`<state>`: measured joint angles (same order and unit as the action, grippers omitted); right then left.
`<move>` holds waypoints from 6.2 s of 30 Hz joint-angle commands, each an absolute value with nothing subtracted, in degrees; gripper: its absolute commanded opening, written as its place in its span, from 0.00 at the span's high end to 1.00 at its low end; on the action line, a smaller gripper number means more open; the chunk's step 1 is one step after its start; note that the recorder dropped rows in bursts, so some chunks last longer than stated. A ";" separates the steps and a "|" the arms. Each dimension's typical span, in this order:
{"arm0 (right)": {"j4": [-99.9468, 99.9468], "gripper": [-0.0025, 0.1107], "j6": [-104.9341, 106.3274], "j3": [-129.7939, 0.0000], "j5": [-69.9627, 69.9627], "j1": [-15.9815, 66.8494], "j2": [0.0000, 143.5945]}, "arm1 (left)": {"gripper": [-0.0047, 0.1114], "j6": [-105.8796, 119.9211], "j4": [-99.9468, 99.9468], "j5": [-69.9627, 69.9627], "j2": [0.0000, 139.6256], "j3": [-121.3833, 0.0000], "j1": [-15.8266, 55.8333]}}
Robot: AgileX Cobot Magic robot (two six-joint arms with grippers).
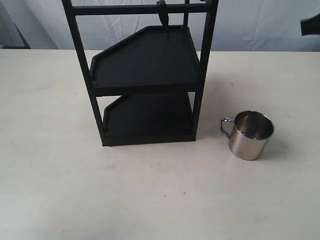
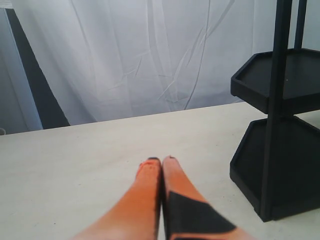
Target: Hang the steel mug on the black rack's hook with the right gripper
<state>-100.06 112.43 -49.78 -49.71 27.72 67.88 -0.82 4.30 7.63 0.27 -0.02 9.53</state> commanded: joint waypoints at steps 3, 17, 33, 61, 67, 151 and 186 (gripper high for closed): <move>-99.95 0.98 113.41 -49.97 -36.69 34.20 57.91 | 0.95 -0.96 4.11 7.32 0.00 0.00 9.80; -99.95 0.98 105.35 -49.97 -20.22 35.13 54.76 | 0.95 -0.96 4.11 7.32 0.00 0.00 9.80; -88.81 0.98 73.79 -39.69 2.42 32.23 60.11 | 0.95 -0.96 4.11 7.32 0.00 0.00 9.80; -0.45 0.64 -3.00 -58.15 45.48 8.63 90.75 | 0.95 -0.96 4.11 7.32 0.00 0.00 9.80; -0.45 0.55 -3.00 -58.15 40.47 8.63 96.83 | 0.95 -0.96 4.11 7.32 0.00 0.00 9.80; -91.08 0.99 63.31 -40.32 32.02 9.69 77.58 | 0.95 -0.96 4.11 7.32 0.00 0.00 9.80; -80.87 0.56 56.98 -40.32 25.24 9.80 77.23 | 0.95 -0.96 4.11 7.32 0.00 0.00 9.80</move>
